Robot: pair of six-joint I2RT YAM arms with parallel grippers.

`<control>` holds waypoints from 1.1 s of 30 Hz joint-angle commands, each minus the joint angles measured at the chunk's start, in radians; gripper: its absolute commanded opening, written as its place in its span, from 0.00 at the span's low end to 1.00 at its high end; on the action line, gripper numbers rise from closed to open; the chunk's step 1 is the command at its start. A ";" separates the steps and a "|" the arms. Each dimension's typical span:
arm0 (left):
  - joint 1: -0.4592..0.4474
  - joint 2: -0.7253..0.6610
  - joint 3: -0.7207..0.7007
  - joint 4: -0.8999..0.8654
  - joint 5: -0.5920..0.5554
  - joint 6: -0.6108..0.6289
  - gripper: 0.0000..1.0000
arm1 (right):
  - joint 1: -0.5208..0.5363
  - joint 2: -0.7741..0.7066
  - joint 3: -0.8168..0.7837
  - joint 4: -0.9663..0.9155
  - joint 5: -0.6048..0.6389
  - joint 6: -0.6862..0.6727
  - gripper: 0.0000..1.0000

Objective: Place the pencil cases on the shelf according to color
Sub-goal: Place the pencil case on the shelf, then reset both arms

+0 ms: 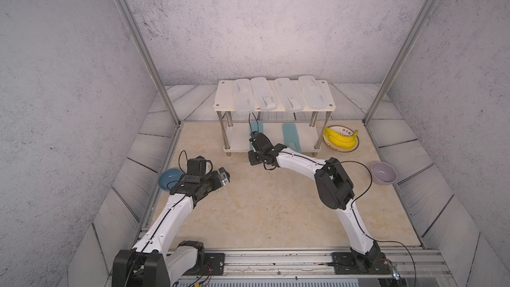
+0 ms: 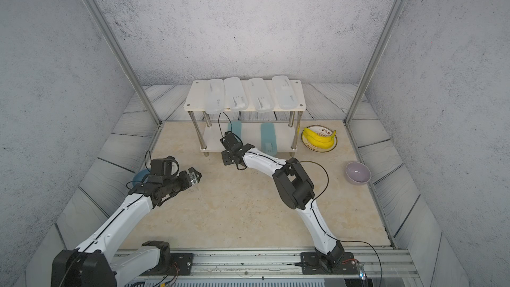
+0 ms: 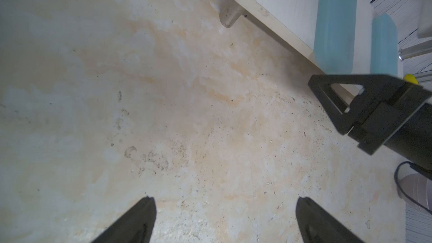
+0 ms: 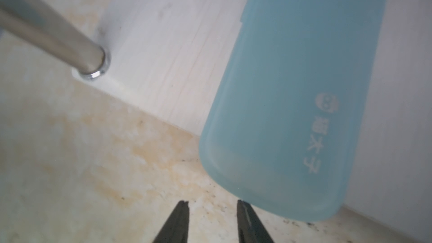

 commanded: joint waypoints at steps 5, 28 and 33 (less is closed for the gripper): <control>-0.001 -0.077 0.038 -0.010 -0.076 0.010 1.00 | 0.023 -0.172 -0.205 0.036 -0.001 -0.005 0.68; -0.003 -0.217 0.011 0.060 -0.294 0.141 0.99 | 0.026 -0.930 -0.946 0.110 0.459 -0.099 0.80; -0.004 -0.166 0.000 0.158 -0.281 0.158 0.99 | -0.036 -1.068 -1.024 0.062 0.529 -0.100 0.86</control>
